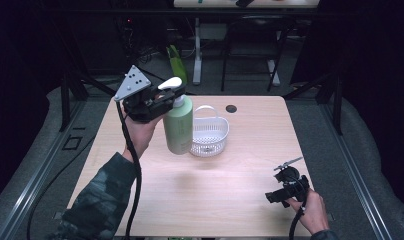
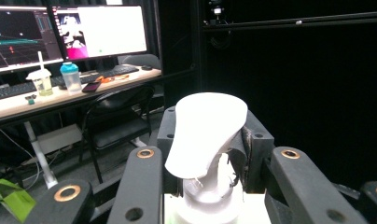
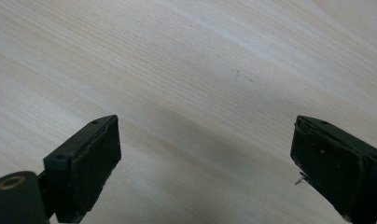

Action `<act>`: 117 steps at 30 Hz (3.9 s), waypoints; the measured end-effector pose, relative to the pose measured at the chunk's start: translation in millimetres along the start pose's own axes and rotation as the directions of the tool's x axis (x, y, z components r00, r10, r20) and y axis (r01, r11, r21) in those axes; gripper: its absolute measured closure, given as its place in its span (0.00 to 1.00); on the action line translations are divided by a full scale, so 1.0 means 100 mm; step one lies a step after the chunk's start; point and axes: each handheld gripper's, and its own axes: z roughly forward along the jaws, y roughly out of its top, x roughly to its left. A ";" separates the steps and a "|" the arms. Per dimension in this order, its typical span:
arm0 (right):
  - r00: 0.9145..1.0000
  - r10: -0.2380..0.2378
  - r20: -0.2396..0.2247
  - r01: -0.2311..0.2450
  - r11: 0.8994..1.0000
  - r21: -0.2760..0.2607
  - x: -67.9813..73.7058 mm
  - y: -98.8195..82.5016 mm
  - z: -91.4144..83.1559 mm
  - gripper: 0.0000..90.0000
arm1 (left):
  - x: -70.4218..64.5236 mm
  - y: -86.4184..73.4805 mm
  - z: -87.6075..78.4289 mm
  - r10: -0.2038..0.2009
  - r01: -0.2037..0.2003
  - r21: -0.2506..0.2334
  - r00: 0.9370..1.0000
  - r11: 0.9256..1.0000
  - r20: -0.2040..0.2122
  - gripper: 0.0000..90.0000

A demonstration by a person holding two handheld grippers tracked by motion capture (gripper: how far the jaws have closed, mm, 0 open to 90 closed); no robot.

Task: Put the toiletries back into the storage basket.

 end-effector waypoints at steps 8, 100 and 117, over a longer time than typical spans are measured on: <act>1.000 0.000 0.001 0.000 1.000 0.001 0.00 0.00 0.00 0.09 | 0.03 0.04 0.05 0.000 0.000 -0.004 1.000 1.000 -0.004 0.75; 1.000 0.007 -0.013 -0.007 1.000 -0.003 0.02 0.00 0.01 0.10 | 0.05 0.24 0.98 0.046 -0.046 0.002 0.999 0.999 0.000 0.75; 1.000 -0.008 -0.009 0.008 1.000 0.002 0.01 0.00 0.00 0.10 | 0.08 0.16 1.09 0.035 -0.035 0.013 0.999 0.999 -0.012 0.75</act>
